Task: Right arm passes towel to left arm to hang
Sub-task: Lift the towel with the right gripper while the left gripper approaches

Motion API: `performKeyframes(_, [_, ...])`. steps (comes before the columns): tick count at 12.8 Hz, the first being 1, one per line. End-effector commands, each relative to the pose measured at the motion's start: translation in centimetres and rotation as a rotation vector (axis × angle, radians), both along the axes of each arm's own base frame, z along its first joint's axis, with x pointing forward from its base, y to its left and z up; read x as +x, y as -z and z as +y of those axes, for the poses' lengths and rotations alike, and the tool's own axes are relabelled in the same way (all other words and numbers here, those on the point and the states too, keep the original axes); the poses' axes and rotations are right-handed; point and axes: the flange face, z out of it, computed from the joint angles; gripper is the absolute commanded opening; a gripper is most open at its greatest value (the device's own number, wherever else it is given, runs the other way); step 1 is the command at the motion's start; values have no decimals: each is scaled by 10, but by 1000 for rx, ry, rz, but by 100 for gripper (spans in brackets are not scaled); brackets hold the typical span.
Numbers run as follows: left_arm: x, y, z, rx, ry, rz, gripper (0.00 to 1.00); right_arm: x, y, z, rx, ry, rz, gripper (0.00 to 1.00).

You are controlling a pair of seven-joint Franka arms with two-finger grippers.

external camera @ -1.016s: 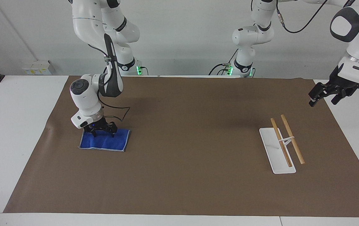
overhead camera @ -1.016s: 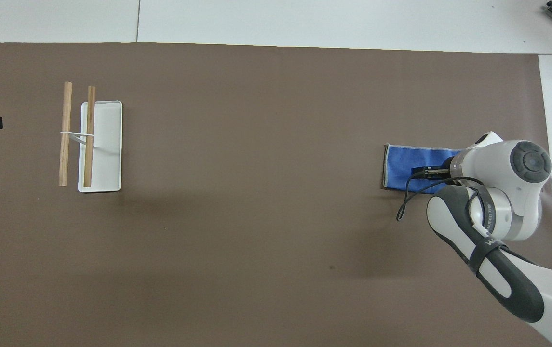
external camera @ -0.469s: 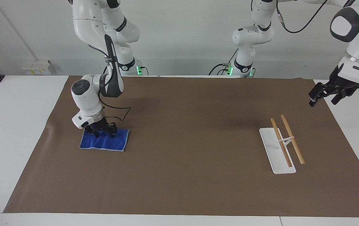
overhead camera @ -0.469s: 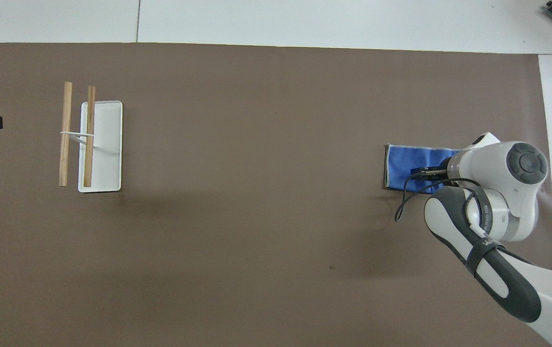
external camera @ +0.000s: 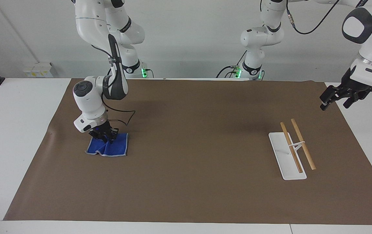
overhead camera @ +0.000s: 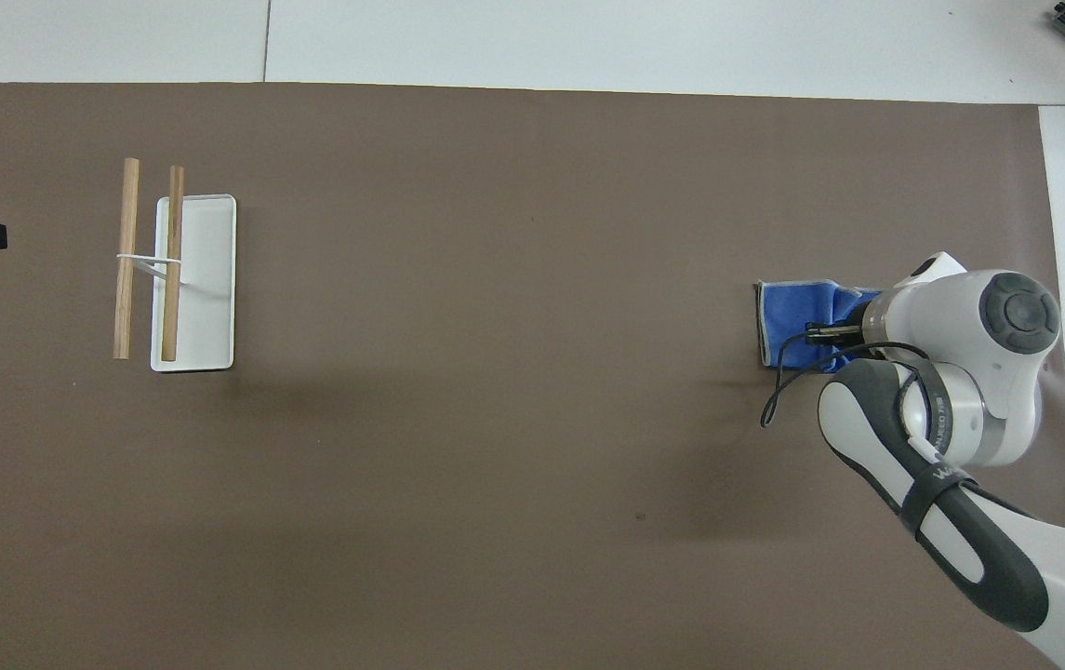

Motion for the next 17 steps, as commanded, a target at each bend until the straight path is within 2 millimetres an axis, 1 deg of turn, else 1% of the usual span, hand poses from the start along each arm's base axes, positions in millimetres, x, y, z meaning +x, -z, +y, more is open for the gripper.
performKeyframes(1, [-13, -3, -2, 8, 0, 10, 100, -1, -43, 40, 90, 28, 9, 0])
performKeyframes(3, [-15, 1, -9, -17, -34, 7, 100, 0, -70, 73, 177, 33, 11, 0])
performKeyframes(4, [-15, 6, -12, -51, -76, -11, 100, -4, -85, 97, 226, 23, 7, 0])
performKeyframes(5, [-16, 10, -15, -83, -110, -39, 100, -3, -98, 111, 282, 39, -3, 0])
performKeyframes(6, [-18, 16, -17, -117, -147, -58, 100, -1, -109, 121, 339, 60, -10, 0])
performKeyframes(7, [-20, 24, -21, -168, -199, -65, 100, 1, -122, 134, 395, 70, -19, 0])
performKeyframes(8, [-21, 27, -25, -234, -283, -76, 100, 4, -138, 150, 462, 97, -28, 0])
performKeyframes(9, [-20, 28, -31, -294, -382, -85, 100, 6, -148, 155, 517, 158, -23, 0])
performKeyframes(10, [-17, 29, -38, -347, -487, -92, 100, 7, -163, 167, 580, 189, -26, 0])
performKeyframes(11, [-15, 30, -59, -393, -570, -97, 100, 8, -180, 184, 658, 223, -22, 0])
performKeyframes(12, [-15, 30, -79, -422, -657, -101, 100, 11, -195, 193, 730, 279, -12, 0])
performKeyframes(13, [-18, 36, -103, -444, -723, -95, 100, 8, -206, 212, 766, 280, 0, 0])
performKeyframes(15, [-21, 42, -140, -504, -826, -107, 100, 3, -217, 236, 813, 299, 17, 0])
performKeyframes(17, [-27, 44, -184, -563, -896, -114, 100, -6, -224, 262, 900, 319, 57, 0])
